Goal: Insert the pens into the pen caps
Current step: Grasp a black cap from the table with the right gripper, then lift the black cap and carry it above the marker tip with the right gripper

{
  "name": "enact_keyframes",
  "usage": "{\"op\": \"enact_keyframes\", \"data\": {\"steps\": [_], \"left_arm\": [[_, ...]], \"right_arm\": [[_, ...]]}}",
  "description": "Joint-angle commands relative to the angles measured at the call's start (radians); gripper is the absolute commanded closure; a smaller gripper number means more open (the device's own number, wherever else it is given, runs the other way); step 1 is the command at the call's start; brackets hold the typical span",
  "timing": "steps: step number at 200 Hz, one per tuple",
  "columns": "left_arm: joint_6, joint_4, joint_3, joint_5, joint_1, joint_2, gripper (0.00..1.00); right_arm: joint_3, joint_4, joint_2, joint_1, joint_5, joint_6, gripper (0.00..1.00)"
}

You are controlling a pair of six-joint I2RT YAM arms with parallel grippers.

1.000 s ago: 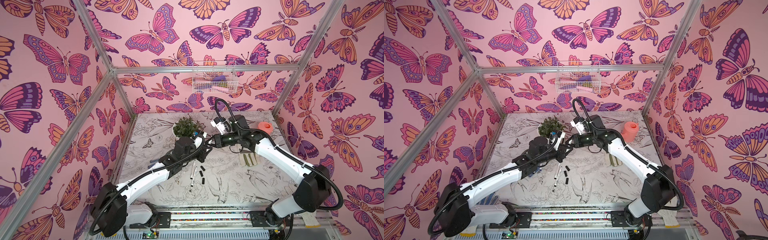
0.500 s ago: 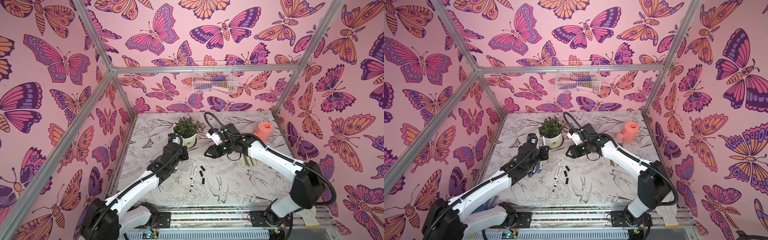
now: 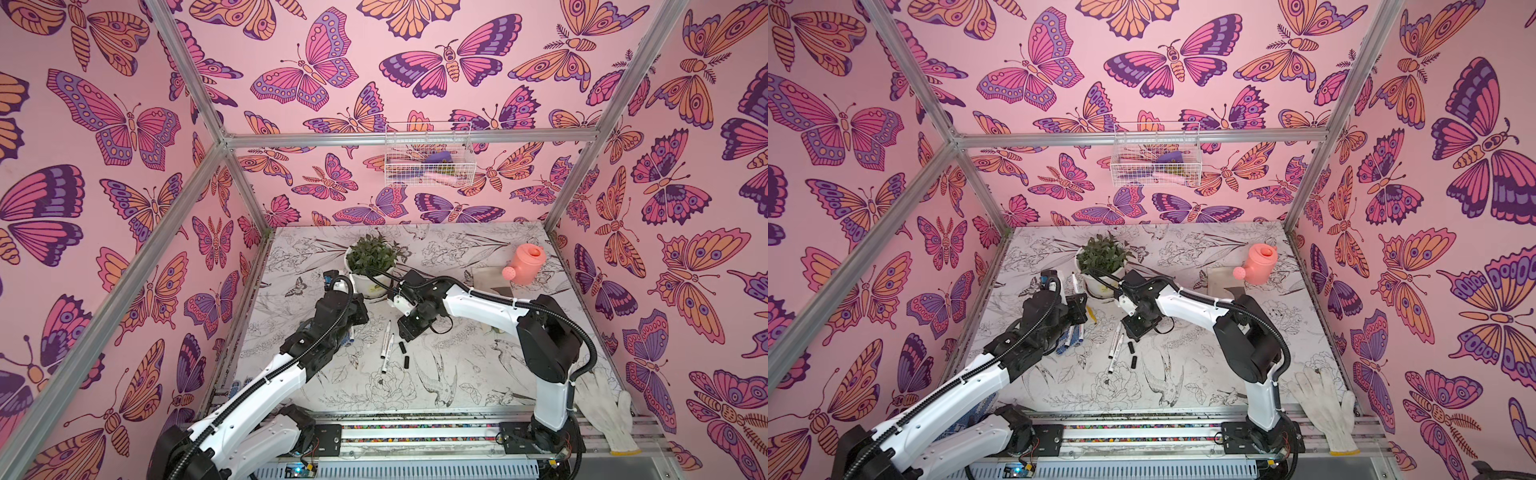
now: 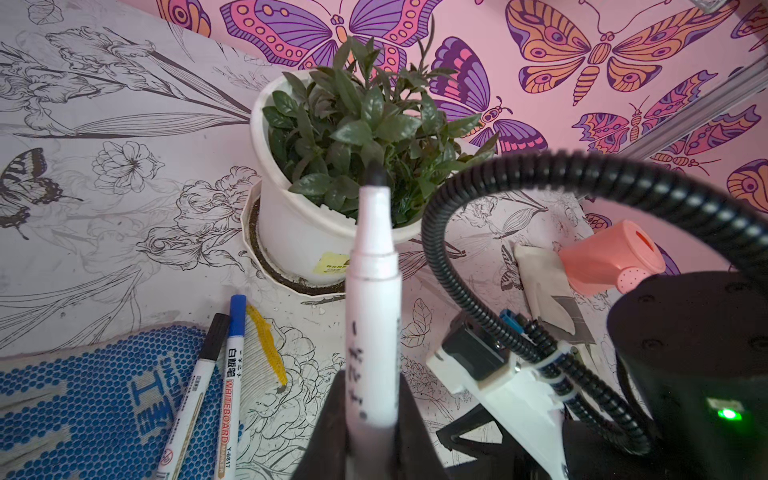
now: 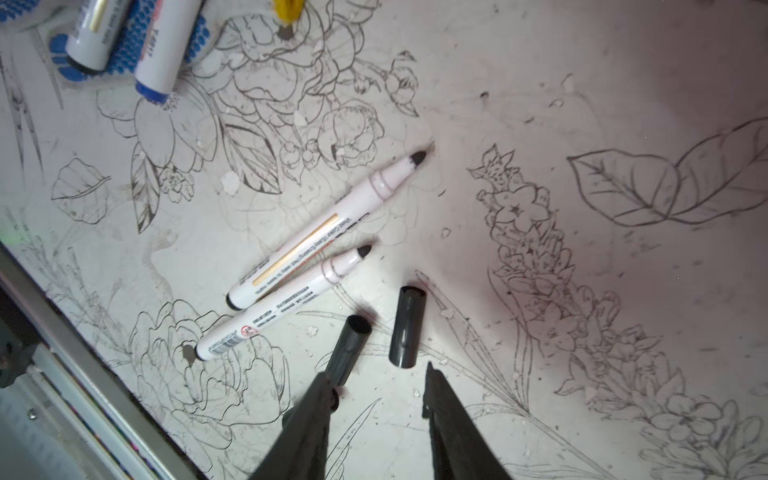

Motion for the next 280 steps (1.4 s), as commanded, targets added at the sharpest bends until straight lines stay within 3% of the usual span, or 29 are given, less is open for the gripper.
{"op": "enact_keyframes", "data": {"steps": [1,53,147,182,194,226,250,280], "left_arm": [[-0.011,-0.037,-0.022,-0.012,0.007,-0.028,1.0],[0.011,-0.048,-0.011,-0.005,0.007,-0.036,1.0],[0.031,-0.048,0.005,0.038,0.007,-0.024,1.0],[0.024,-0.04,0.007,0.058,0.008,-0.011,1.0],[0.033,-0.025,0.007,0.082,0.007,-0.003,1.0],[0.081,0.046,0.006,0.191,-0.001,0.036,1.0],[0.128,0.126,-0.001,0.277,-0.029,0.075,1.0],[0.249,0.255,-0.012,0.374,-0.112,0.118,1.0]], "right_arm": [[0.027,-0.028,0.036,0.001,0.054,-0.034,0.61],[0.051,-0.018,0.091,0.003,0.039,-0.023,0.62],[0.072,-0.051,0.186,0.072,0.26,-0.083,0.67],[0.095,-0.057,0.203,0.079,0.305,-0.076,0.85],[0.082,-0.039,0.17,0.074,0.306,-0.071,0.91],[0.004,0.039,-0.033,0.021,0.257,-0.041,0.95],[-0.063,0.134,-0.255,-0.07,0.121,0.019,0.96],[-0.183,0.357,-0.494,-0.218,-0.06,0.181,0.96]]}}
